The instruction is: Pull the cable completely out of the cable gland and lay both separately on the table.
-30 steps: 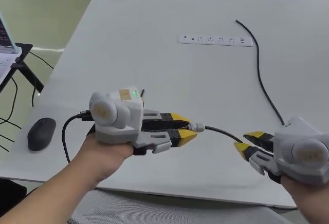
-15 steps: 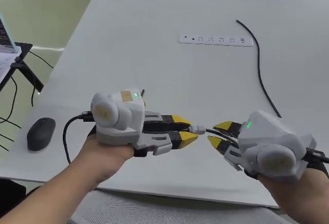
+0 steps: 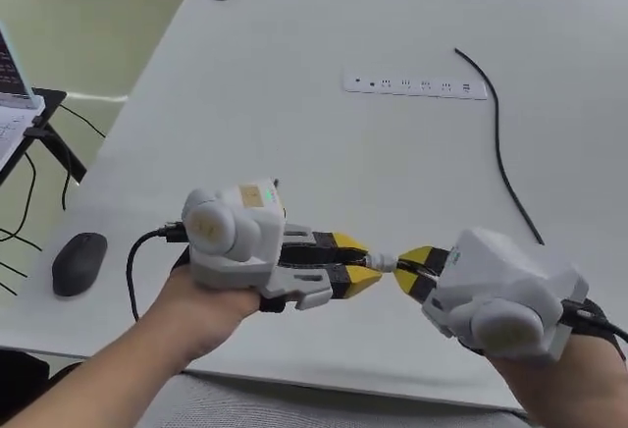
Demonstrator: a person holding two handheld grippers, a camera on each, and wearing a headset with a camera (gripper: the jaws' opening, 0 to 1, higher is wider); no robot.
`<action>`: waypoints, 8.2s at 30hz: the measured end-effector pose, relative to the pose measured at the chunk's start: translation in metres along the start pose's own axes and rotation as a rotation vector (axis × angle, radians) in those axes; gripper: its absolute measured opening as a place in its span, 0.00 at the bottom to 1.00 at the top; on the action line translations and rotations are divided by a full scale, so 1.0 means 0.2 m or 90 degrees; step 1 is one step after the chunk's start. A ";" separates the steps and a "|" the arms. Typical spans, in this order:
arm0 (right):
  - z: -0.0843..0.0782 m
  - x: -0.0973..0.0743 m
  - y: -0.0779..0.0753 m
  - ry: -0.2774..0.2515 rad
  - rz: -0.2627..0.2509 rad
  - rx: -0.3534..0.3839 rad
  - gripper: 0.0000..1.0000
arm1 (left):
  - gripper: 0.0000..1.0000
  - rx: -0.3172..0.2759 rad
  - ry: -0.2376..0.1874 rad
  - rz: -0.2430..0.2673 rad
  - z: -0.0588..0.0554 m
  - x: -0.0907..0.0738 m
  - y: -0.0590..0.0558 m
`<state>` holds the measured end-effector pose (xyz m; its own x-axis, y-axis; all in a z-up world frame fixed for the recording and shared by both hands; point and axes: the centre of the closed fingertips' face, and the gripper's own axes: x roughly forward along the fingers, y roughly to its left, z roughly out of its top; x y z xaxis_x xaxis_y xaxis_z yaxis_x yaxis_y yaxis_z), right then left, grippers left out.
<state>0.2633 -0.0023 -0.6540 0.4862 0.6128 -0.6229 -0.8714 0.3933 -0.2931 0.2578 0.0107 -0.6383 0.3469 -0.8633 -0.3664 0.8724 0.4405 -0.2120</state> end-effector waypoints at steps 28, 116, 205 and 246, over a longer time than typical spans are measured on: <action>-0.22 -0.01 -0.13 0.013 -0.036 0.191 0.00 | 0.15 -0.008 -0.012 0.011 0.02 0.02 0.02; 0.01 0.07 -0.09 -0.018 0.013 0.085 0.00 | 0.15 -0.016 -0.012 0.015 0.02 0.02 0.10; 0.05 0.03 -0.13 -0.046 -0.003 0.111 0.16 | 0.15 -0.009 -0.016 0.026 0.07 -0.03 0.12; -0.14 0.08 -0.17 -0.011 -0.034 0.229 0.00 | 0.15 -0.011 -0.021 0.026 0.06 -0.05 0.11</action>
<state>0.2988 -0.0252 -0.6730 0.5339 0.5958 -0.6000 -0.7678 0.6388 -0.0489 0.2777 0.0263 -0.6279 0.3932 -0.8523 -0.3449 0.8513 0.4792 -0.2137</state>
